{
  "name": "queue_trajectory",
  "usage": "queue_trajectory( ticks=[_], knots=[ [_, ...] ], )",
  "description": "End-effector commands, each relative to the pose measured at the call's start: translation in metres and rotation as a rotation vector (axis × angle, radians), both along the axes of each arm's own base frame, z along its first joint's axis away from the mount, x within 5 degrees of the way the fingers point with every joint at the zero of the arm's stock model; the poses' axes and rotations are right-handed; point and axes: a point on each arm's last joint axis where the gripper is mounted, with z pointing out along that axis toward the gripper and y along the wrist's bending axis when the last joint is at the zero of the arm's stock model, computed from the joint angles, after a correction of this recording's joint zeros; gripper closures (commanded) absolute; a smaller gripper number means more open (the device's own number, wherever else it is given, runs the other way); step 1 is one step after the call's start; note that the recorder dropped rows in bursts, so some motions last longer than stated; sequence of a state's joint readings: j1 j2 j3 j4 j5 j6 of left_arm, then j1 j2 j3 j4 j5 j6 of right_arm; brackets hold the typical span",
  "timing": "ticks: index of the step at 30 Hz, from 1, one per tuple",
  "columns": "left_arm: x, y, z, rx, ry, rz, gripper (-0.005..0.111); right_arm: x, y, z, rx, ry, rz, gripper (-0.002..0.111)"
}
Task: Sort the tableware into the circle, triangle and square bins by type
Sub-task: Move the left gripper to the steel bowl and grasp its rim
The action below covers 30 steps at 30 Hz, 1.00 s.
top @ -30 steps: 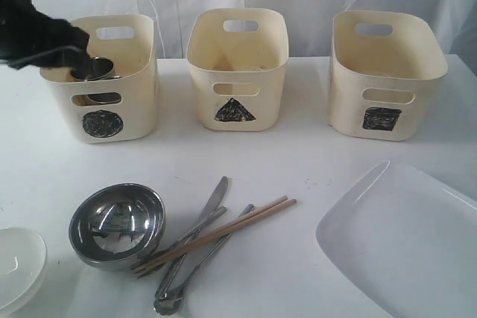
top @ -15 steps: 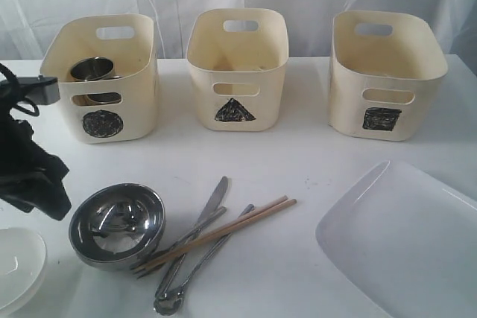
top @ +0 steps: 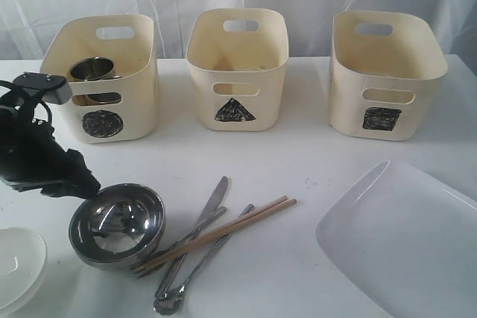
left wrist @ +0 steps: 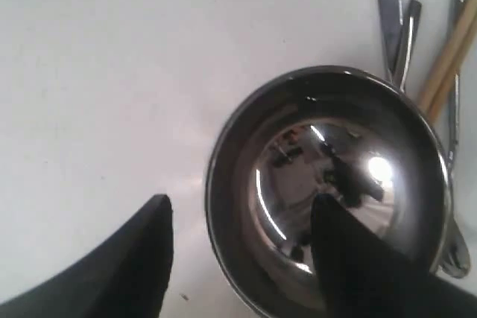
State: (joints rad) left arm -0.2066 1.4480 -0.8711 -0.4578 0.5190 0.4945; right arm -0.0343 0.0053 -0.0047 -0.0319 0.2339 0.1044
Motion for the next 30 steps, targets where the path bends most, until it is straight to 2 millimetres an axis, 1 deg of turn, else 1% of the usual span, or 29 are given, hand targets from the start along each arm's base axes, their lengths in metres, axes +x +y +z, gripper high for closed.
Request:
queue_trajectory(
  ticks=[1, 8, 12, 18, 30],
  knots=[
    [-0.001, 0.000, -0.005, -0.006, -0.034, 0.033, 0.048, 0.000, 0.000, -0.001, 0.003, -0.004, 0.004, 0.108],
    [-0.006, 0.005, -0.024, 0.004, -0.051, 0.101, 0.048, 0.000, 0.000, -0.001, 0.003, -0.004, 0.004, 0.108],
    [-0.009, 0.006, -0.036, 0.002, -0.009, 0.116, 0.048, 0.000, 0.000, -0.001, 0.003, -0.004, 0.004, 0.108],
    [-0.010, 0.003, -0.047, -0.014, 0.044, 0.102, 0.048, 0.000, 0.000, -0.001, -0.003, -0.004, 0.003, 0.108],
    [-0.007, -0.009, -0.071, -0.092, 0.131, 0.009, 0.048, 0.000, 0.000, -0.001, -0.001, -0.004, 0.004, 0.108]
  ],
)
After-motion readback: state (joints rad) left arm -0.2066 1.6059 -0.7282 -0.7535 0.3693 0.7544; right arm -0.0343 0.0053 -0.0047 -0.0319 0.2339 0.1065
